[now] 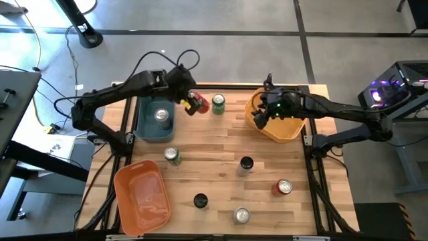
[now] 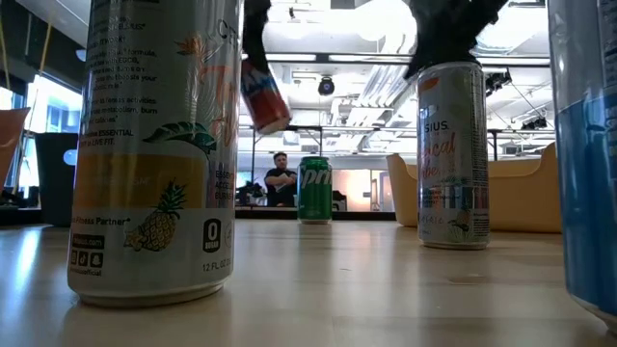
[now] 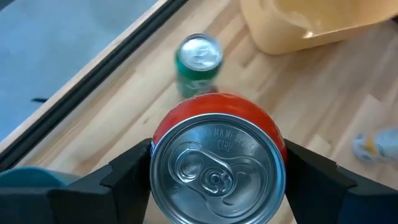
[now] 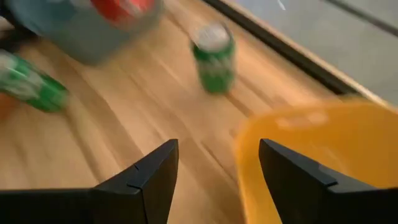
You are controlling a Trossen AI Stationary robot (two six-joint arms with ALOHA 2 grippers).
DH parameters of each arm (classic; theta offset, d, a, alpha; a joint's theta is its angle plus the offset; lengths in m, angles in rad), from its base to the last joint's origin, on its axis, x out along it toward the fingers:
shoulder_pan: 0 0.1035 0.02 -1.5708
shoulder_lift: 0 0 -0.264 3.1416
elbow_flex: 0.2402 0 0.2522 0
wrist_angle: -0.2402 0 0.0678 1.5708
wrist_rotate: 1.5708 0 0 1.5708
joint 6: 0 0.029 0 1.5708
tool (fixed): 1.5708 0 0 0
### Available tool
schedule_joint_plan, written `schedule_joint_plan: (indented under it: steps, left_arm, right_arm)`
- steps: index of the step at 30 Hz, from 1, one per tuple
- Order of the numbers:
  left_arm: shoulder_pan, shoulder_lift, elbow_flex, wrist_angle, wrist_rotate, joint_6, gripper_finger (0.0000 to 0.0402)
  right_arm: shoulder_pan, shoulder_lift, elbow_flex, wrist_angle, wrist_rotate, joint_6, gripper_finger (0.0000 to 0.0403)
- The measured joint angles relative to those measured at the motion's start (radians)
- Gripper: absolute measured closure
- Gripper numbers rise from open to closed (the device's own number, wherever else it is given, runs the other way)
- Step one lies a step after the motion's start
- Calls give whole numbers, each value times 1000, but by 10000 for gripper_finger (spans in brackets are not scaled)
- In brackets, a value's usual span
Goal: Sort soda cans
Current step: Put the top orange soda can into the yellow bin
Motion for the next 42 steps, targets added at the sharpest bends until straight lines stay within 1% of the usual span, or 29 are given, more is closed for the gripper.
schedule_joint_plan:
  steps: [2, 3, 5, 7, 8, 11, 13, 18, 24, 29, 33, 36, 39, 42]
  left_arm:
    - [-41, -14, 0, -9, -22, -16, 124]
    - [-61, -19, 0, -14, -32, -23, 124]
    - [-96, -31, 0, -23, -49, -44, 124]
    - [-128, -47, 0, -39, -73, -69, 124]
    - [-144, -56, 0, -45, -91, -81, 124]
    - [-184, -83, 0, -53, -153, -106, 124]
    - [-205, -99, 0, -62, -179, -120, 124]
    - [-243, -141, 0, -59, -233, -166, 124]
    - [-264, -184, 0, -95, -264, -226, 124]
    - [-263, -225, 0, -175, -313, -261, 124]
    - [-263, -256, 0, -196, -341, -276, 124]
    - [-263, -272, 0, -197, -351, -278, 124]
    - [-263, -278, 1, -203, -366, -278, 124]
    - [-263, -276, 1, -218, -388, -277, 124]
  right_arm:
    - [-1, 27, 0, -97, 66, 5, 214]
    - [-1, 42, 0, -150, 101, 7, 234]
    - [-1, 73, -2, -233, 154, 15, 296]
    - [-2, 89, -24, -252, 166, 12, 367]
    - [-5, 92, -44, -252, 156, 12, 384]
    - [-23, 97, -127, -238, 111, 61, 388]
    - [-35, 96, -195, -214, 87, 85, 398]
    - [-39, 96, -324, -54, 19, 117, 402]
    - [-37, 116, -403, 174, -8, 183, 402]
    - [-37, 214, -412, 319, -53, 193, 403]
    - [-36, 310, -412, 509, -131, 215, 403]
    - [-23, 371, -403, 632, -163, 233, 403]
    - [-1, 424, -359, 670, -174, 227, 403]
    - [21, 464, -294, 670, -176, 171, 403]
